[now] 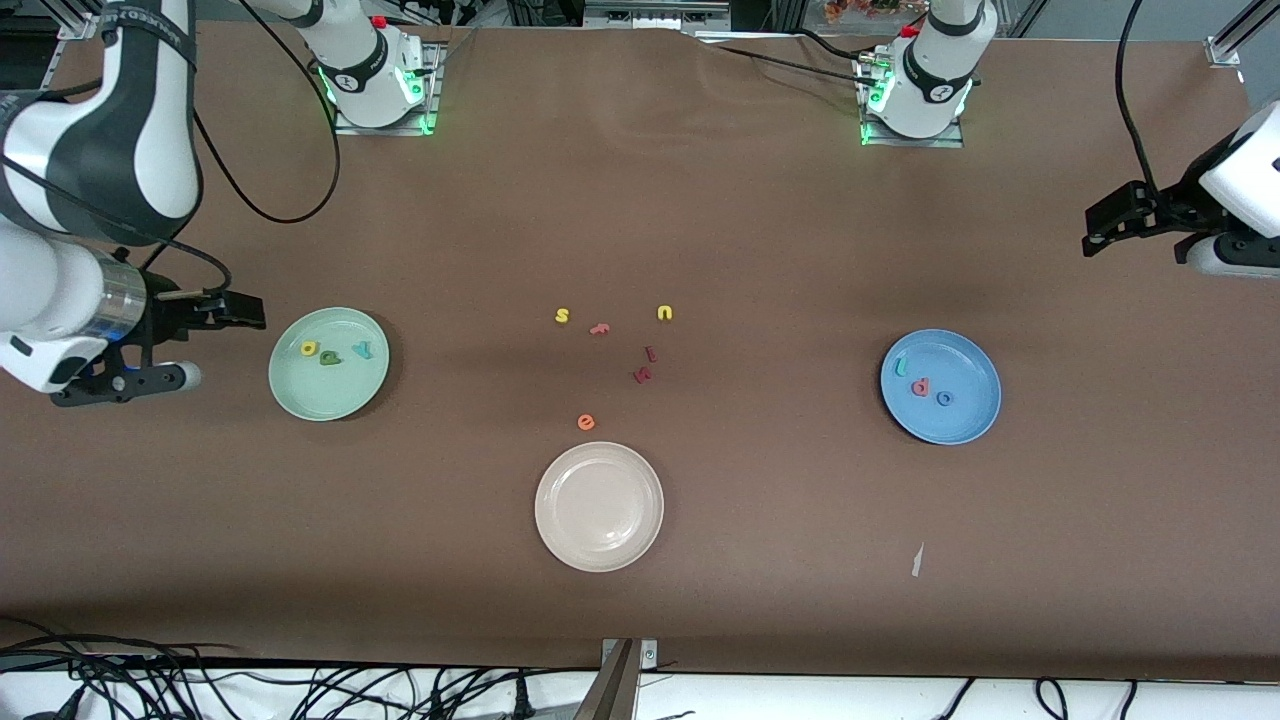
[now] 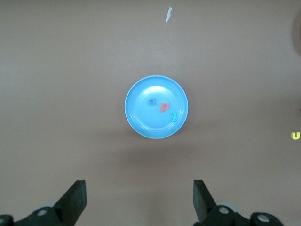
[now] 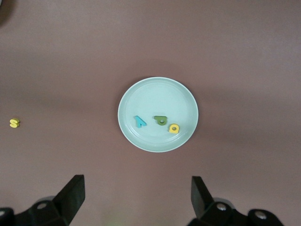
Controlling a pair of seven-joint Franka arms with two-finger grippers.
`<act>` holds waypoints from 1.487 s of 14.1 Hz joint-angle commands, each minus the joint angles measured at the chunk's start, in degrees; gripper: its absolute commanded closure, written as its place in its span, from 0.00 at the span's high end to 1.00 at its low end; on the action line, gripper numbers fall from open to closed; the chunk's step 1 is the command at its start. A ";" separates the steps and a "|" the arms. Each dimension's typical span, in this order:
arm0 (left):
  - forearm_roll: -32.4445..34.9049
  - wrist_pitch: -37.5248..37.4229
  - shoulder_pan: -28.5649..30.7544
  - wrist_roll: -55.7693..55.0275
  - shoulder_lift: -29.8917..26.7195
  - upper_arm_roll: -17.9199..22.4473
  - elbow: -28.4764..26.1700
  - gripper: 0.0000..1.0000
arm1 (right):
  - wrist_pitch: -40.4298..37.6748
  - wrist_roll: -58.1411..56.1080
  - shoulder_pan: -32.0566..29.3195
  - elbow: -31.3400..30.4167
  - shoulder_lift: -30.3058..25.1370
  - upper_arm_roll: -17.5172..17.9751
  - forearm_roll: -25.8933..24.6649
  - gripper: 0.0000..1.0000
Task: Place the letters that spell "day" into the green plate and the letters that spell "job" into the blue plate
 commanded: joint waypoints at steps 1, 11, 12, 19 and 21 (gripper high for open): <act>-0.89 0.87 -0.15 -0.07 -1.61 0.66 -2.48 1.00 | -2.34 0.99 -0.13 0.62 -0.61 -0.27 -0.43 1.00; -0.98 0.43 0.38 0.02 -0.82 0.49 -1.86 1.00 | 2.57 14.97 -21.83 -5.70 -11.93 32.69 -15.72 1.00; -0.98 0.43 0.38 0.02 -0.65 0.49 -1.77 1.00 | 5.71 14.79 -23.67 -6.58 -14.29 33.65 -15.28 1.00; -1.24 0.52 0.38 -0.07 0.06 0.31 -1.51 1.00 | 6.58 14.96 -31.15 -18.63 -27.76 37.26 -14.05 1.00; -0.98 0.69 0.20 -0.07 0.15 0.31 -1.42 1.00 | 7.05 14.70 -32.12 -17.50 -27.16 37.17 -13.70 1.00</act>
